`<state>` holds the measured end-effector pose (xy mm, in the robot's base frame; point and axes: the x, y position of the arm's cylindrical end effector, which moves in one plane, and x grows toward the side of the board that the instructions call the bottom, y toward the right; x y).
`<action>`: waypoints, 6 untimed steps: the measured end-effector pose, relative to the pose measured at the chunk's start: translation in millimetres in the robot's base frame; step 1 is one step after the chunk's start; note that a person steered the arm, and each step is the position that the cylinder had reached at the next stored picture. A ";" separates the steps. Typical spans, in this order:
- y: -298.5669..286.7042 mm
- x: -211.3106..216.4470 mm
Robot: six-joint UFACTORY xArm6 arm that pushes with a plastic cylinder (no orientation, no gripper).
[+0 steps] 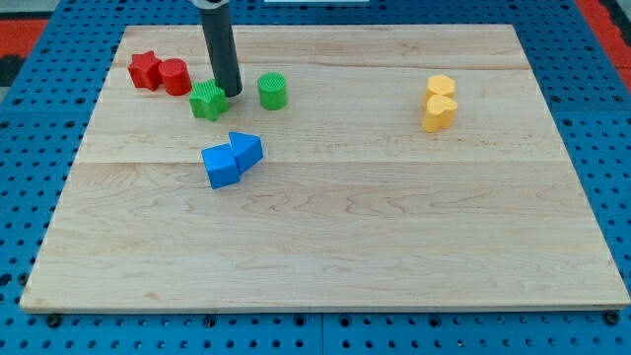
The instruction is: Move green star closer to red star
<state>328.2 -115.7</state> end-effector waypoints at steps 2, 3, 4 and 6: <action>9.6 5.0; 17.6 9.6; 24.1 17.4; -90.6 36.6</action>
<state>364.8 -206.3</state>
